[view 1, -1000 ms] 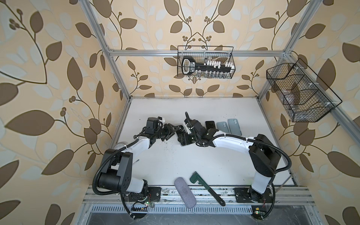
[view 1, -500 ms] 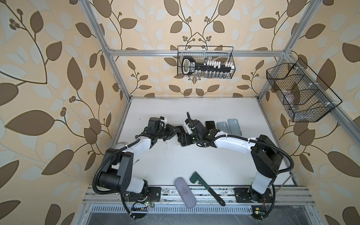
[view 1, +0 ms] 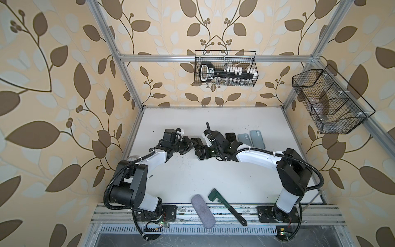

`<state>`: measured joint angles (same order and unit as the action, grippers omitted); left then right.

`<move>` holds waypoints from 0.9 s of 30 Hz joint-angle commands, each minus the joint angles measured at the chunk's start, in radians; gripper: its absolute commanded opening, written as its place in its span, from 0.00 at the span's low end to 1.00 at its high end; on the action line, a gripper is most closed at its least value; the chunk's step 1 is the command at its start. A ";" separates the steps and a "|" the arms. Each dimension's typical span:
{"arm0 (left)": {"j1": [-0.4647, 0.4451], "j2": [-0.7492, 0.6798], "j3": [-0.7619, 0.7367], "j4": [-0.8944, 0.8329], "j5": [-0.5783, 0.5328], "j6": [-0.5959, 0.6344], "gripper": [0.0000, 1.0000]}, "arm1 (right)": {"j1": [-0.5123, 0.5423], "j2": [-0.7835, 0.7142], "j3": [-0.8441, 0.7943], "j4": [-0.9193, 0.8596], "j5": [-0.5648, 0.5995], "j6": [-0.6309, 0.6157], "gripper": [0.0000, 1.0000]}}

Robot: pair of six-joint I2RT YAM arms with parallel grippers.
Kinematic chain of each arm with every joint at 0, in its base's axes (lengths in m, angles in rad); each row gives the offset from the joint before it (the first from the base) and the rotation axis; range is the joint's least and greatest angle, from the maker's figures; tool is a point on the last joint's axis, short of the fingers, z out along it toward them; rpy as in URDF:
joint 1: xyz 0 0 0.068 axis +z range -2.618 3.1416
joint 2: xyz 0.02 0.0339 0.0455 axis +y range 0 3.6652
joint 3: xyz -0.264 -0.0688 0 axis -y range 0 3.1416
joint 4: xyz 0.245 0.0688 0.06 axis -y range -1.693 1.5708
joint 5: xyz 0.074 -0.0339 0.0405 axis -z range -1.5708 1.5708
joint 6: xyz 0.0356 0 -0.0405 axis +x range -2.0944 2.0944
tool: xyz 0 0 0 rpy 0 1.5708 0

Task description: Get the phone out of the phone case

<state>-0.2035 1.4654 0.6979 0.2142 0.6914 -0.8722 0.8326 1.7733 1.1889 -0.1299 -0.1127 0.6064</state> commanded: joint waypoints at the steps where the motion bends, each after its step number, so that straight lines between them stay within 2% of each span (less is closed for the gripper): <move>1: -0.007 -0.020 0.024 0.018 -0.013 -0.006 0.00 | -0.002 -0.055 -0.019 0.045 0.001 -0.013 0.54; 8: -0.008 -0.020 0.021 0.016 -0.020 -0.009 0.00 | -0.033 -0.123 -0.075 0.076 0.007 -0.005 0.51; 16: -0.008 -0.019 0.020 0.000 -0.029 0.000 0.00 | -0.062 -0.205 -0.127 0.084 0.020 -0.018 0.53; 19: -0.008 -0.020 0.023 0.001 -0.033 -0.008 0.00 | -0.077 -0.242 -0.152 0.092 0.016 -0.023 0.59; 23: -0.008 -0.051 0.022 0.022 -0.052 -0.024 0.00 | -0.090 -0.298 -0.174 0.088 0.023 -0.039 0.81; 27: -0.008 -0.090 0.003 0.092 -0.084 -0.125 0.00 | -0.113 -0.367 -0.206 0.089 0.010 -0.057 0.92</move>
<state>-0.2146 1.4525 0.7025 0.2138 0.6216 -0.9363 0.7311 1.4425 1.0138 -0.0483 -0.1013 0.5747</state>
